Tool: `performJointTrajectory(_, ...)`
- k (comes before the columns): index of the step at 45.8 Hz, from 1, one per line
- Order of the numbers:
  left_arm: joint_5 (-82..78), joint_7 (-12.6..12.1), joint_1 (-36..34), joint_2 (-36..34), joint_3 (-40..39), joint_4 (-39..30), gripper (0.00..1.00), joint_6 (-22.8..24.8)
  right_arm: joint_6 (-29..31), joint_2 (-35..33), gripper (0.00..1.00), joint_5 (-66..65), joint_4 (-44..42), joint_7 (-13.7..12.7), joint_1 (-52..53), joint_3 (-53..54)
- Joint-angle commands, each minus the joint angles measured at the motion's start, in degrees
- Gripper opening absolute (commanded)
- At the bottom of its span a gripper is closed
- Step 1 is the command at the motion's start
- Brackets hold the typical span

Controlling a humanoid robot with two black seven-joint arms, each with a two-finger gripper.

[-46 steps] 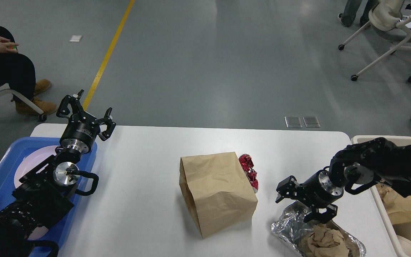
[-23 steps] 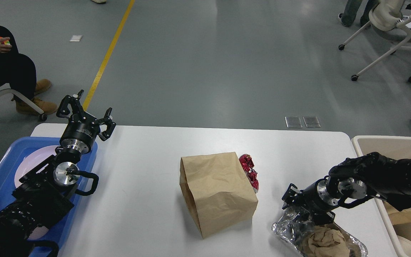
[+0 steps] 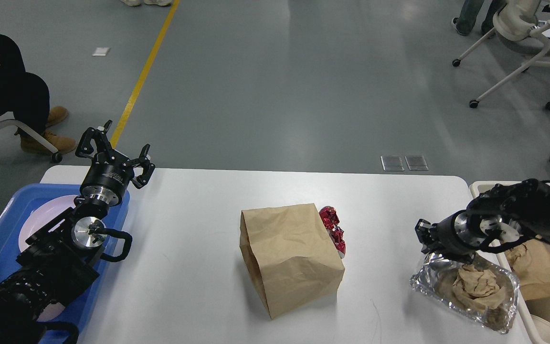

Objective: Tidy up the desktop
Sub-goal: 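Carry the foil tray with the right gripper and drop it in the bin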

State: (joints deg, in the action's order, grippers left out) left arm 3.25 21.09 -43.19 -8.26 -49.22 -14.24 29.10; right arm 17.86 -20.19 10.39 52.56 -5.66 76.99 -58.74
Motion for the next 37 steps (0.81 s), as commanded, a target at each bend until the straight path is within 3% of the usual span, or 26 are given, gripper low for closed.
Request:
performJointTrajectory(1, 0.0, 0.0, 0.0, 0.0, 0.0, 0.0, 0.97, 0.0, 0.4, -2.7, 0.00, -0.5, 3.6, 0.0, 6.8, -3.4)
performJointTrajectory(10, 0.0, 0.0, 0.0, 0.0, 0.0, 0.0, 0.97, 0.1, 3.8, -3.8, 0.00, -5.4, 7.4, -0.1, 18.4, -8.1)
performJointTrajectory(17, 0.0, 0.0, 0.0, 0.0, 0.0, 0.0, 0.97, 0.0, 5.3, -3.5, 0.00, -9.6, 6.5, -0.1, 19.9, -8.6)
performJointTrajectory(31, 0.0, 0.0, 0.0, 0.0, 0.0, 0.0, 0.97, 0.0, 0.2, -2.8, 0.00, -13.8, -18.6, -0.1, -5.2, -9.3)
performJointTrajectory(37, 0.0, 0.0, 0.0, 0.0, 0.0, 0.0, 0.97, 0.0, -1.3, -3.3, 0.00, -13.4, -24.8, -0.1, -11.8, -8.7)
